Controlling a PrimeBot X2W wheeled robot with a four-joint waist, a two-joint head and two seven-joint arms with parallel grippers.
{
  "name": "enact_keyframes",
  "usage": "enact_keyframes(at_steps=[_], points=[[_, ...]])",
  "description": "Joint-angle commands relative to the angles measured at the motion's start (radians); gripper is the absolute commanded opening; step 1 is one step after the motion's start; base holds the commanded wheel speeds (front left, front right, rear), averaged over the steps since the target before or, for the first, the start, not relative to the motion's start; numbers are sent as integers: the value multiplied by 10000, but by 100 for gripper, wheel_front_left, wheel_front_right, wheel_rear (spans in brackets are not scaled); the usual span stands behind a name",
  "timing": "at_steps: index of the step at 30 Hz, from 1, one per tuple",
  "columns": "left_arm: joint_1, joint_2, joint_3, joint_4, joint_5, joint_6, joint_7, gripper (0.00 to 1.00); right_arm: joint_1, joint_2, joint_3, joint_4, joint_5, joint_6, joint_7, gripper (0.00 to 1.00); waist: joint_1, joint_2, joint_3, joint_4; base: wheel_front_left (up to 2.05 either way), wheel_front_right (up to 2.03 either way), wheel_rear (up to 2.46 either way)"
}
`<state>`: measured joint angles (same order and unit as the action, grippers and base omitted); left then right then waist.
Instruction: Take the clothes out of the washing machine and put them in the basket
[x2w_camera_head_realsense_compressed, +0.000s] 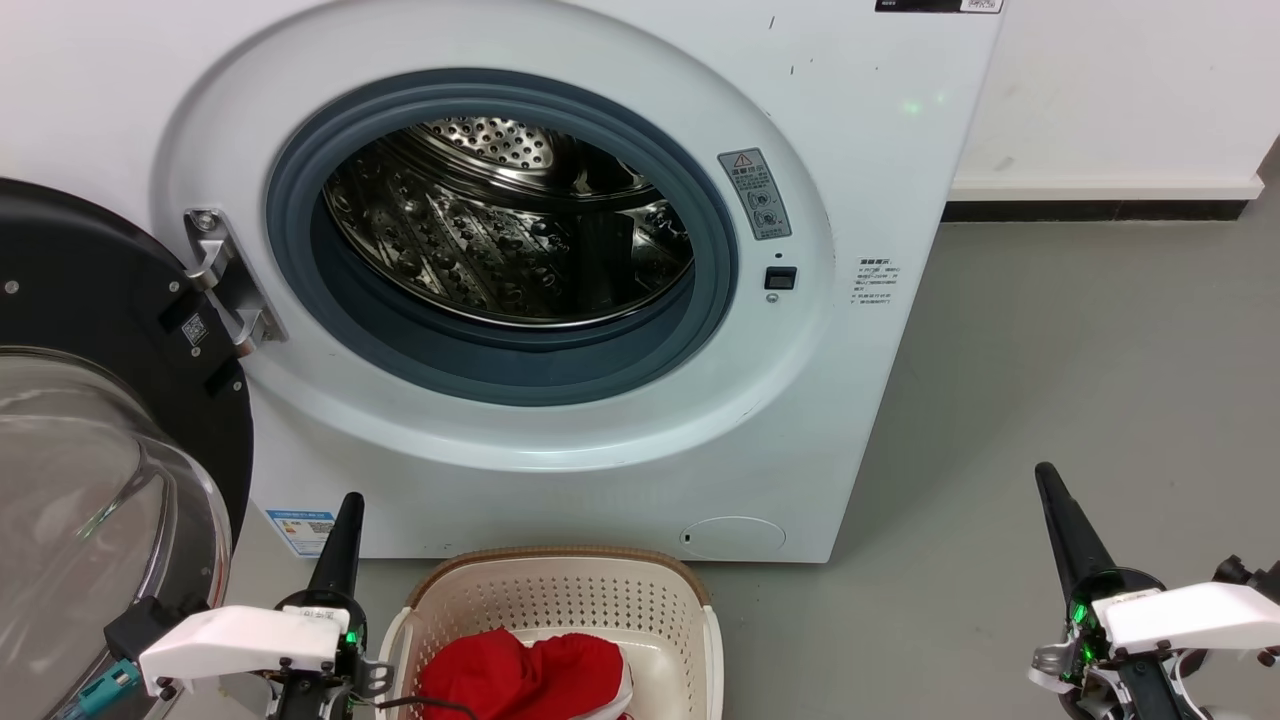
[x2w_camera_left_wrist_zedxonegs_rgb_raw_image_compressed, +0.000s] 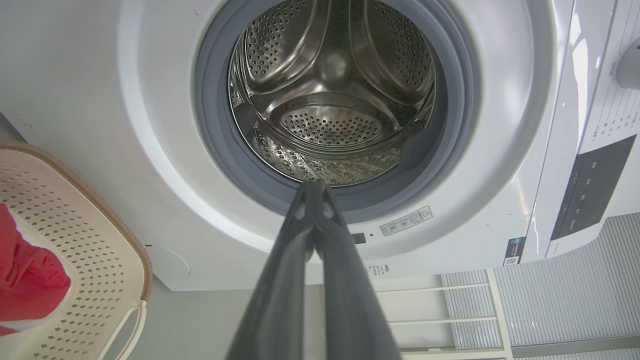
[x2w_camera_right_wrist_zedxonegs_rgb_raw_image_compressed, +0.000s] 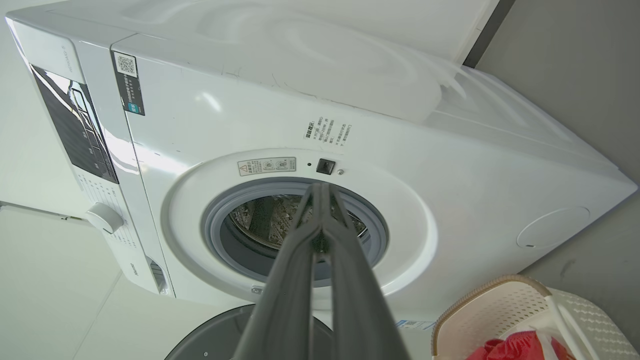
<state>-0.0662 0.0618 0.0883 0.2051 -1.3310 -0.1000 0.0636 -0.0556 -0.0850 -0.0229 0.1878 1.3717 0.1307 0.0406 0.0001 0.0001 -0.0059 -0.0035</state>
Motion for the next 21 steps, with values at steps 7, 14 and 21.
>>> enact_keyframes(at_steps=[7,14,21], points=[[-266,-15,87,73,-713,-126,150,0,-305,-16,-128,113,725,1,100,0,0,-1,18,7,0,0,0],[-296,-43,140,171,-1276,-174,247,0,-356,1,-228,240,1275,1,185,0,0,-1,35,14,0,0,0],[-378,-73,193,259,-1810,-246,348,0,-433,20,-321,346,1789,1,265,0,0,-1,53,20,0,0,0]])
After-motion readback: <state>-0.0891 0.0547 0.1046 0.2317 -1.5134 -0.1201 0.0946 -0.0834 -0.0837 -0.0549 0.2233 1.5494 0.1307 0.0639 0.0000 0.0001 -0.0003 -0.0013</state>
